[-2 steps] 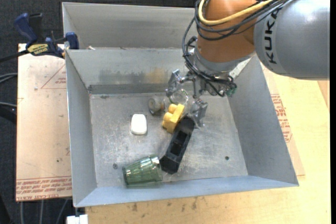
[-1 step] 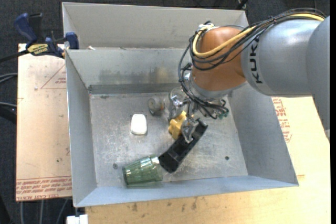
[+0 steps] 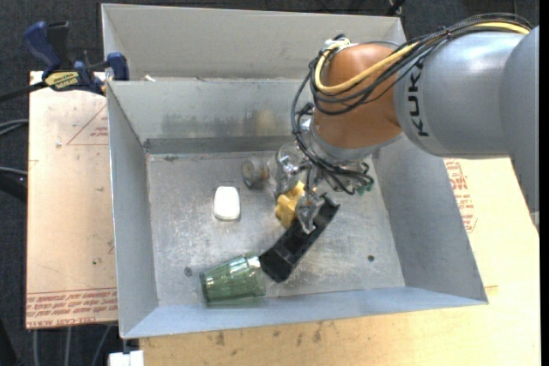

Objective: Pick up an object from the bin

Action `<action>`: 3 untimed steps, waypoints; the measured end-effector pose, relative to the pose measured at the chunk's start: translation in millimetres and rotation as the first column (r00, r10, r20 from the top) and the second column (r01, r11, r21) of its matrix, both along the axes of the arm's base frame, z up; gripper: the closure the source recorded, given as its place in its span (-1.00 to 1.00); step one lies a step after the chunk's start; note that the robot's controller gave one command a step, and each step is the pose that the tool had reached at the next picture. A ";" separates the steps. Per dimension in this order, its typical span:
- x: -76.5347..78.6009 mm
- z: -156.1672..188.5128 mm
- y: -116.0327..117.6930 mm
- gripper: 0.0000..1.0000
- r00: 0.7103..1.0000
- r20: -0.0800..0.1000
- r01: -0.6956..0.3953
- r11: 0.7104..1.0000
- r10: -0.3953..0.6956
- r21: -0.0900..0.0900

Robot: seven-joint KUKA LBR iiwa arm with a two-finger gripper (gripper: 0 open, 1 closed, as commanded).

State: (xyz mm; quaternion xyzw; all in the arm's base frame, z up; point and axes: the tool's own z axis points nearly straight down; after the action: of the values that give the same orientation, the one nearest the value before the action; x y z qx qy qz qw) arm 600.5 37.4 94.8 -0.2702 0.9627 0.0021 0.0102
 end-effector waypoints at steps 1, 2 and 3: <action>-0.6 1.7 0.3 1.00 1.000 0.001 0.000 1.000 0.000 -0.001; -7.5 39.8 -7.3 1.00 1.000 -0.022 0.017 1.000 -0.018 -0.007; -3.6 83.8 -8.1 1.00 1.000 -0.014 0.016 1.000 -0.016 -0.008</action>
Offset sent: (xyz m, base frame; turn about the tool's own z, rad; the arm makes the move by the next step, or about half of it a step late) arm -0.0044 -0.0112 0.0720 0.0285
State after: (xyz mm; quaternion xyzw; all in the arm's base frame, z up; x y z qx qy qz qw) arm 596.8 29.3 178.6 -0.2625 0.9649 0.0001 0.0024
